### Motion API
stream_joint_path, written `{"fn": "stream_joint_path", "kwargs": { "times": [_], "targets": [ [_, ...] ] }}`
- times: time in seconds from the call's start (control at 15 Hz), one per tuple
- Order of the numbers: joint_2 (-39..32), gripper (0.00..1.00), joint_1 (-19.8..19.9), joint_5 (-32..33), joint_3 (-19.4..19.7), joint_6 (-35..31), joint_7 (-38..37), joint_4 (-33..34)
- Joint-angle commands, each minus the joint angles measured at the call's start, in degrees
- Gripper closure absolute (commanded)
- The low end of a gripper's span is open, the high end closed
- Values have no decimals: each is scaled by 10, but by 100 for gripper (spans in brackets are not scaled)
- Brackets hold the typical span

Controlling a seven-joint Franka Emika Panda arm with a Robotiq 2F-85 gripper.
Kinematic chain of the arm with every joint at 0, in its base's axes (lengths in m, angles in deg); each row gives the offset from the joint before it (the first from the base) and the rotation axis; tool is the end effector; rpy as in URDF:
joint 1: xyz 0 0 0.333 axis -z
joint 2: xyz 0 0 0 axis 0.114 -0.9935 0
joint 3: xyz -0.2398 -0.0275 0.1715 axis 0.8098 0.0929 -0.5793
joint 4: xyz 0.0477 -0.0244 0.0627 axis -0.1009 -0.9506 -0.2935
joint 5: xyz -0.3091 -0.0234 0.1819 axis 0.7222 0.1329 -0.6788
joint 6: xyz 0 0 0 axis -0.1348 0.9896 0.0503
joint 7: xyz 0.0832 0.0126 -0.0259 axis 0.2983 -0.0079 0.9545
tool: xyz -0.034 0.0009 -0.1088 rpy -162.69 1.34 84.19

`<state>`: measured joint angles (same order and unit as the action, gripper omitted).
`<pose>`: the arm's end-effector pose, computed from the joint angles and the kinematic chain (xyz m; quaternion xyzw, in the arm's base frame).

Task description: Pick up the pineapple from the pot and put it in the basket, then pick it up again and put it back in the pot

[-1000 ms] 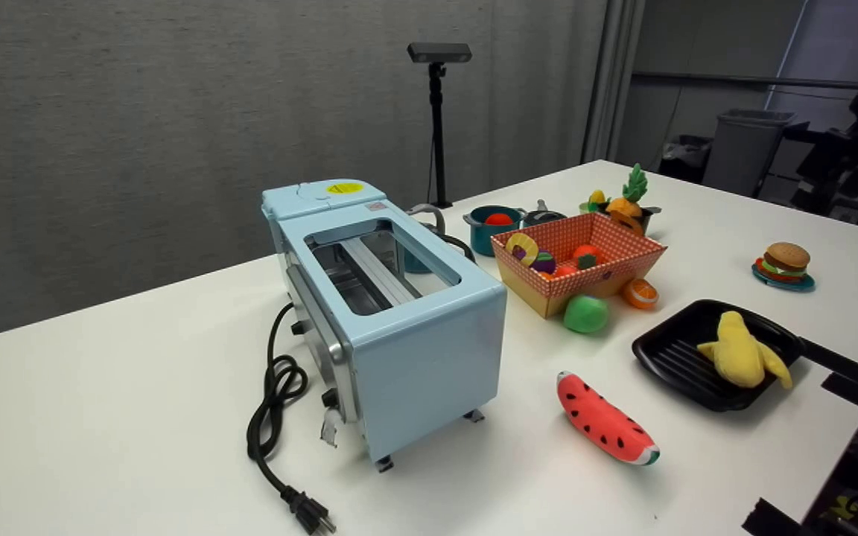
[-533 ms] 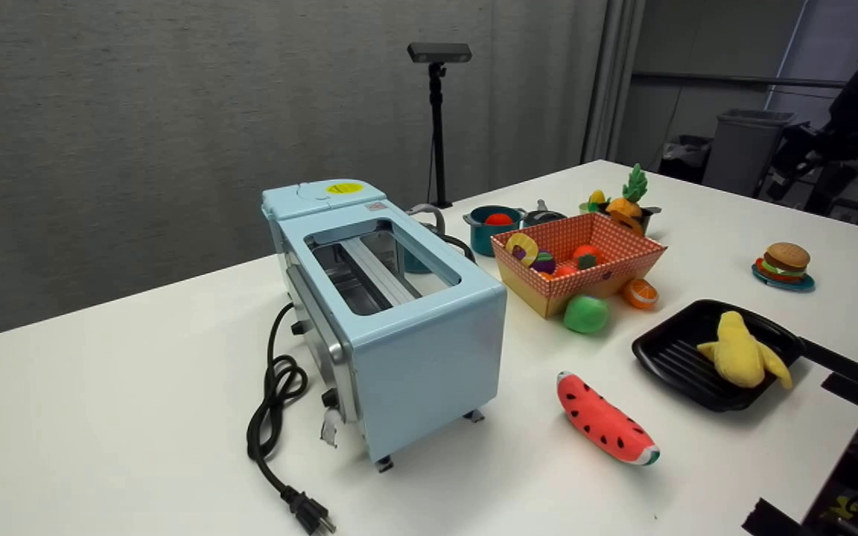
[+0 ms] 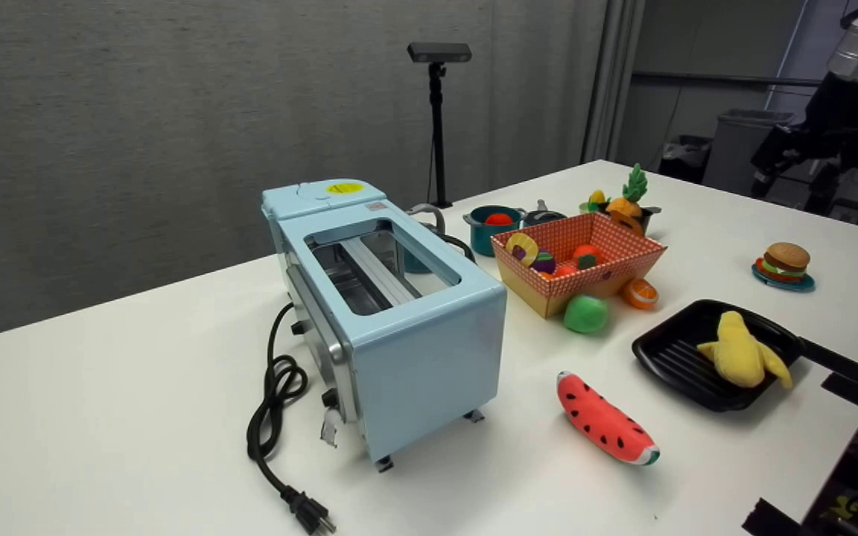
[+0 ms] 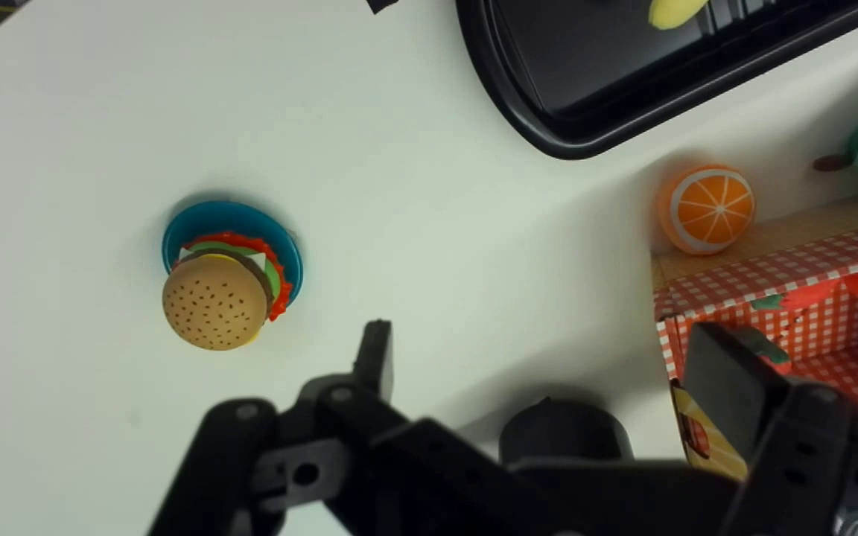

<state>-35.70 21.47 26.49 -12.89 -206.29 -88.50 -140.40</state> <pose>0.3823 -0.1629 0.3878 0.9584 -0.2635 0.1064 0.0281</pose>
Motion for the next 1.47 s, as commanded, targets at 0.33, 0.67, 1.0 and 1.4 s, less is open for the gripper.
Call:
{"fn": "stream_joint_path", "kwargs": {
  "times": [0.33,0.67,1.0,1.4],
  "targets": [
    [-59,0,1,1,-6,79,-39,81],
    [-58,0,-3,1,-1,61,-36,76],
    [-84,0,-8,-1,-4,61,-42,95],
    [-138,0,-18,-1,-8,59,-52,148]
  ]
}}
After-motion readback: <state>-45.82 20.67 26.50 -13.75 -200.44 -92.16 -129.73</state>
